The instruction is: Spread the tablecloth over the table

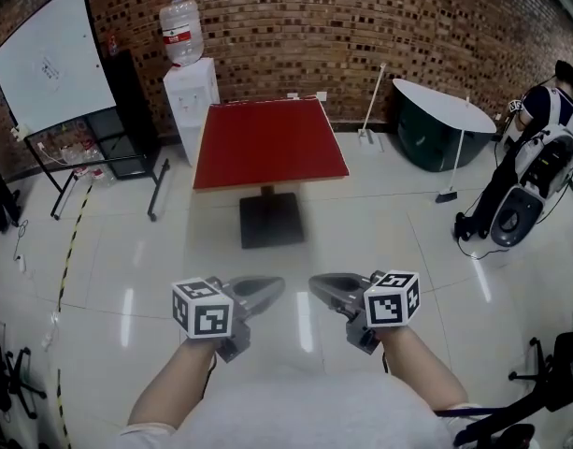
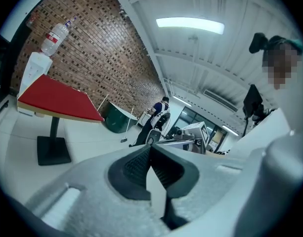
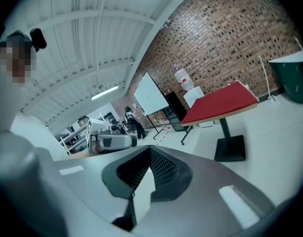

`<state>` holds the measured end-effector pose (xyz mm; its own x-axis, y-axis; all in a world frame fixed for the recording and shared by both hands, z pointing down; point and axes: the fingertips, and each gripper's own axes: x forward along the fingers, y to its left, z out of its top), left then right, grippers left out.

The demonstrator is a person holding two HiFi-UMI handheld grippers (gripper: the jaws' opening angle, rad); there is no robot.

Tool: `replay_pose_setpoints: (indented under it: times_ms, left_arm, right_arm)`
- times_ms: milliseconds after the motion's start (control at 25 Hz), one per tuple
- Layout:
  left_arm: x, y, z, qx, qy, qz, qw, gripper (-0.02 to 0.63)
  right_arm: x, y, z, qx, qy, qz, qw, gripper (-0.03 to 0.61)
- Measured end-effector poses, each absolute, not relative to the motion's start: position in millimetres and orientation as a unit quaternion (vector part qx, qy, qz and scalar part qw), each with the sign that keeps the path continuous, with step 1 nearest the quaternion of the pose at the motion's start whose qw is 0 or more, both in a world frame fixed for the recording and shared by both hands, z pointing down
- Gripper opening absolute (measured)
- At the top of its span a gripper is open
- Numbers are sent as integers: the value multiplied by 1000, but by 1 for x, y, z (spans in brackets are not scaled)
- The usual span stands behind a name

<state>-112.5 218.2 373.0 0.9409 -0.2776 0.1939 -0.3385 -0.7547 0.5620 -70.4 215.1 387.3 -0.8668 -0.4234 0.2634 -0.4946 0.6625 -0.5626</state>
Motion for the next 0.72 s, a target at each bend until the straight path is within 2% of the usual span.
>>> replay_pose_setpoints:
  times_ms: [280,520,720]
  left_arm:
    - [-99,292,380,932,-156,37,325,2]
    - [-76,365,392,925,-158,21,345,2]
    - [-59,412,383,935,-158,29,316,2]
  right_arm:
    - [-71,284,387,231,-916,324,49,0]
    - [-44,365,392,235,-915,326,48,0]
    - [-25,409,388,240,-916,318,43,0]
